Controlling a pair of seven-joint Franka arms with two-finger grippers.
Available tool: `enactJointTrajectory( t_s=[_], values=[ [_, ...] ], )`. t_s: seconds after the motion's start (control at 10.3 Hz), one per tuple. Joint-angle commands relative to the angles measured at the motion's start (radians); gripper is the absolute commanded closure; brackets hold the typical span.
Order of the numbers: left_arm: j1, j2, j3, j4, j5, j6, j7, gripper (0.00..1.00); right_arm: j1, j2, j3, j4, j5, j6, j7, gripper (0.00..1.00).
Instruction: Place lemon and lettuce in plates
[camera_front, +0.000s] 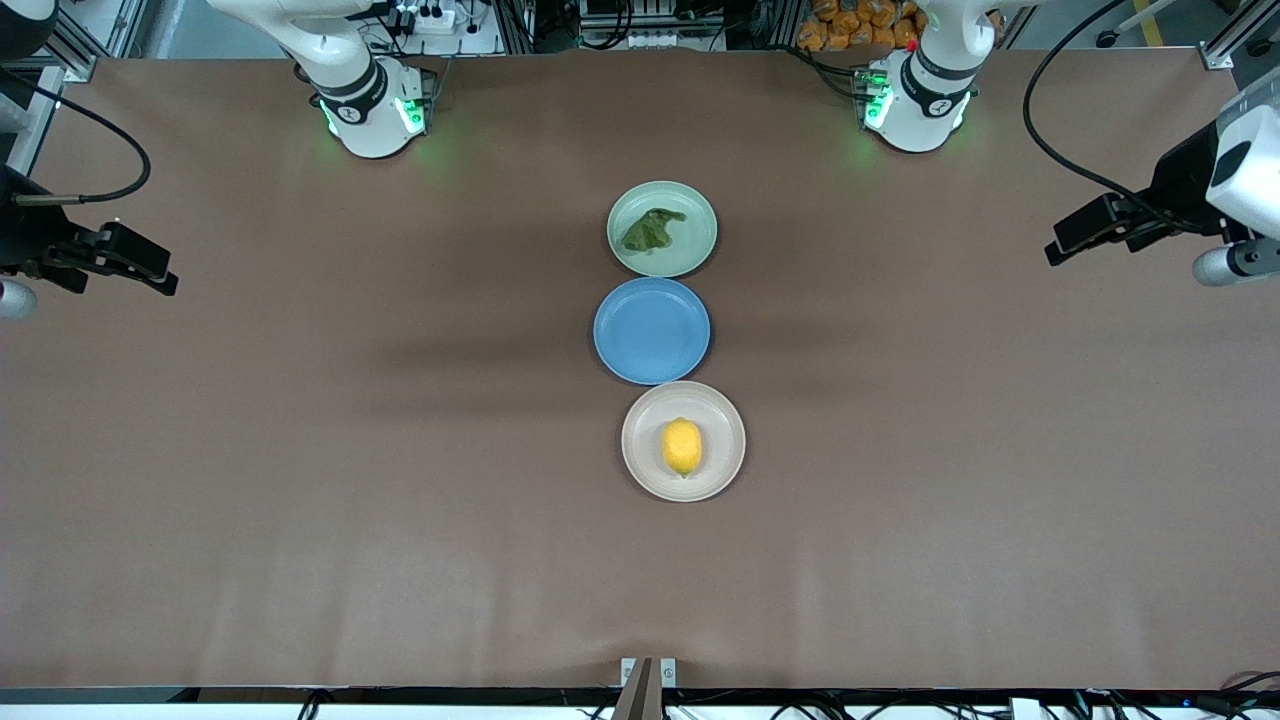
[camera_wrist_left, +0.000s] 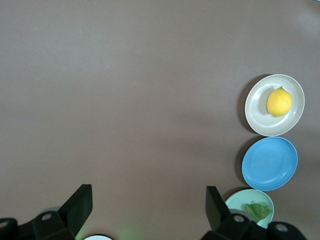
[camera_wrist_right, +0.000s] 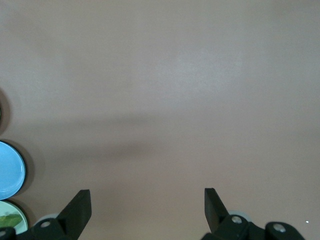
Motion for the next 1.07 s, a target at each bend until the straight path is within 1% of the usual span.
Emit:
enactJointTrajectory(
  t_s=[0.0,0.19,0.39,0.49,0.97],
  values=[
    [0.002,-0.028,0.002,-0.047,0.036,0.004,0.051,0.00,-0.002,-0.013,-0.001,-0.013,0.014,-0.001,-0.002,0.00],
    [-0.007,-0.021,0.005,-0.039,0.039,0.004,0.052,0.00,-0.002,-0.013,-0.001,-0.013,0.014,-0.003,-0.002,0.00],
    [-0.012,-0.014,0.048,-0.030,0.050,0.004,0.110,0.00,-0.002,-0.011,-0.001,-0.013,0.014,-0.003,-0.002,0.00],
    [-0.019,-0.017,0.053,-0.030,0.050,0.004,0.112,0.00,-0.002,-0.011,-0.001,-0.013,0.013,-0.003,0.000,0.00],
    [-0.019,-0.017,0.042,-0.034,0.054,0.004,0.112,0.00,-0.002,-0.011,-0.001,-0.013,0.013,-0.004,-0.002,0.00]
  ],
)
